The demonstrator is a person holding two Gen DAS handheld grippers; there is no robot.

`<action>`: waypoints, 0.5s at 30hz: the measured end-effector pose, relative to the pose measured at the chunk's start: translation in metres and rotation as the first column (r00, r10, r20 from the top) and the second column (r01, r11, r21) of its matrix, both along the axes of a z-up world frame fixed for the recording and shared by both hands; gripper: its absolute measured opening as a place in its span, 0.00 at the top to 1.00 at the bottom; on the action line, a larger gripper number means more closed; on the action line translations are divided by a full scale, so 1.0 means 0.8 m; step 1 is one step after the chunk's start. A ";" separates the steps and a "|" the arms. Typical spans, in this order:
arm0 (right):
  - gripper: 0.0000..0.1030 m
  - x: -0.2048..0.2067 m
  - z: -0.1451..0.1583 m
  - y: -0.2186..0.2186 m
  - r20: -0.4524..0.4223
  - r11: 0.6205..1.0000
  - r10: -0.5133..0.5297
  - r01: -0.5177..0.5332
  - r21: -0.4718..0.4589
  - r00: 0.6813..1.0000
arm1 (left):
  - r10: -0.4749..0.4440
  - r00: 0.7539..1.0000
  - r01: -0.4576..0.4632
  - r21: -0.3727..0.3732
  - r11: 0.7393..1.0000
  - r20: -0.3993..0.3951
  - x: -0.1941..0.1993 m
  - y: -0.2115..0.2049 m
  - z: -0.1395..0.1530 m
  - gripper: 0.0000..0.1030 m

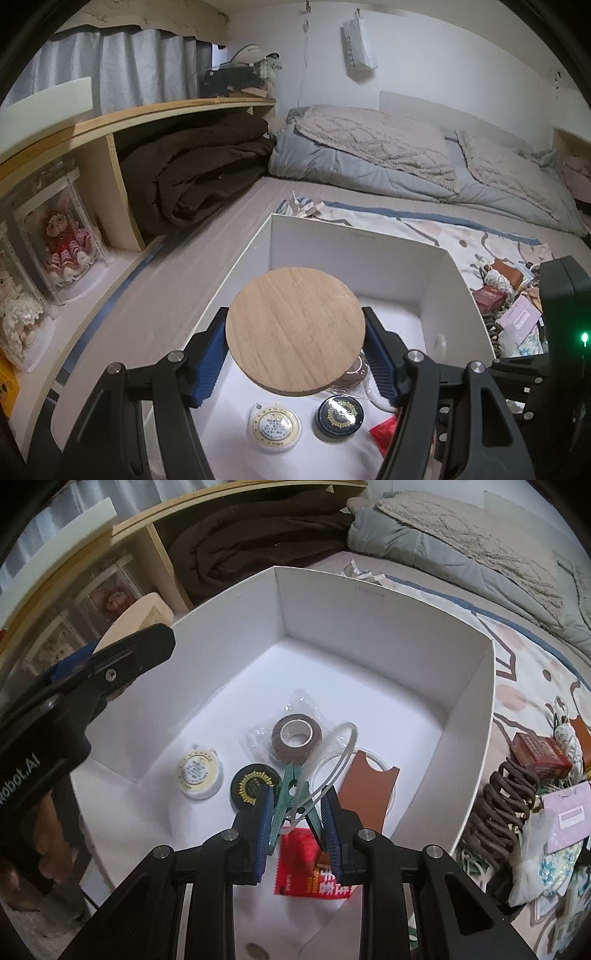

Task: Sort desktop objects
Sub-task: 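Carry the lid and clothespin with both tools over the white box, then open the right tool to drop the clothespin into the box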

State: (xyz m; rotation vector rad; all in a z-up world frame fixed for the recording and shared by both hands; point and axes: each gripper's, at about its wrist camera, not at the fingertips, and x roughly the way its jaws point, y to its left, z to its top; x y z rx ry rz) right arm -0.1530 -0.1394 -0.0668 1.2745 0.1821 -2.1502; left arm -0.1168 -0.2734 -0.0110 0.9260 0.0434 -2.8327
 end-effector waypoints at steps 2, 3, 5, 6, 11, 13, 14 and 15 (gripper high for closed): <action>0.74 0.000 -0.001 -0.003 -0.030 1.000 -0.003 0.003 0.016 1.000 | -0.022 1.000 0.022 0.024 0.999 0.021 -0.006 -0.003 -0.004 0.34; 0.74 -0.001 -0.002 -0.004 -0.031 1.000 -0.002 0.002 0.016 1.000 | -0.029 0.999 0.028 0.036 0.999 0.033 -0.009 -0.004 -0.005 0.34; 0.74 -0.003 -0.004 -0.003 -0.018 1.000 0.003 -0.003 0.006 1.000 | -0.032 0.999 0.031 0.035 0.999 0.042 -0.011 -0.004 -0.007 0.34; 0.74 -0.003 -0.005 -0.003 -0.013 1.000 0.008 -0.007 0.002 1.000 | -0.031 0.998 0.030 0.030 0.999 0.045 -0.012 -0.004 -0.007 0.34; 0.74 -0.005 -0.004 -0.003 -0.007 1.000 0.016 -0.016 0.002 1.000 | -0.035 0.997 0.033 0.023 0.999 0.068 -0.020 -0.004 -0.011 0.34; 0.74 -0.005 -0.004 -0.003 0.004 1.000 0.023 -0.023 -0.004 1.000 | -0.040 0.996 0.038 0.025 0.999 0.080 -0.025 -0.004 -0.014 0.34; 0.74 -0.005 -0.004 -0.004 0.009 1.000 0.029 -0.029 -0.004 1.000 | -0.042 0.996 0.040 0.026 0.999 0.085 -0.027 -0.004 -0.015 0.34; 0.74 -0.004 -0.004 -0.004 0.010 1.000 0.031 -0.031 0.000 0.999 | -0.044 0.995 0.042 0.026 0.999 0.090 -0.028 -0.004 -0.017 0.34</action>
